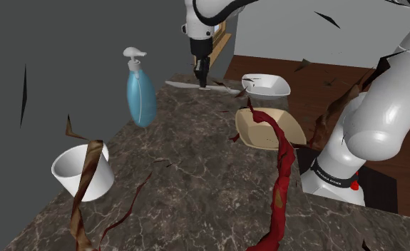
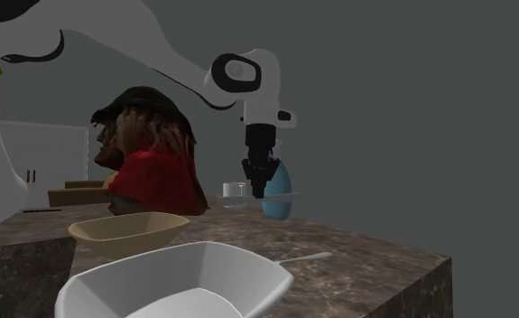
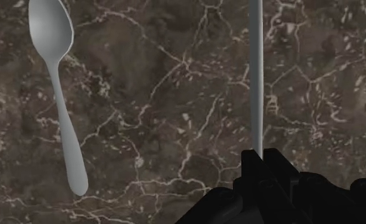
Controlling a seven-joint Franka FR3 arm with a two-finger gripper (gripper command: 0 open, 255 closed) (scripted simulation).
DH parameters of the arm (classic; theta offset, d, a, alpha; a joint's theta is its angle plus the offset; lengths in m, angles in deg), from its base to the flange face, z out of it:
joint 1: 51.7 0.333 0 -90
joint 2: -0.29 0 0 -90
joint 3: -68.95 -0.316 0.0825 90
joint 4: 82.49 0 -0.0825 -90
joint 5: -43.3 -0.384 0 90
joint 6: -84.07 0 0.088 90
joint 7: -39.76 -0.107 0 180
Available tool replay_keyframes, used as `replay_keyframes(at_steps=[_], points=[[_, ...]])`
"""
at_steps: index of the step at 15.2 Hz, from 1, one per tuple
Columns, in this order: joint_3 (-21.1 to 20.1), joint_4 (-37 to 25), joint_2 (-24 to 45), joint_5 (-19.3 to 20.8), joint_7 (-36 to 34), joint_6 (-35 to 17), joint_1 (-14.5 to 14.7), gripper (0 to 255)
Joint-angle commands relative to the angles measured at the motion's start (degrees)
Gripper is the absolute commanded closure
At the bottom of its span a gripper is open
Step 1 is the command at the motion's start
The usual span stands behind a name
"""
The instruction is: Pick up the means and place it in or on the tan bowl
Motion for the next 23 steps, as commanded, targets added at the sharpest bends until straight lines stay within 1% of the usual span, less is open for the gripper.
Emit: replay_keyframes(at_steps=[1,8,12,16,23], points=[[0.0,-1.2,-0.3,0.0,0.0,1.5,0.0,255],[0.0,-5.6,-0.7,-0.1,0.0,6.4,0.0,255],[-0.3,3.6,-9.8,-0.8,-0.5,6.2,0.5,255],[-0.8,11.6,-18.9,-1.7,-1.1,7.3,1.1,255],[-1.6,23.0,-35.2,-3.5,-2.6,12.1,2.7,255]])
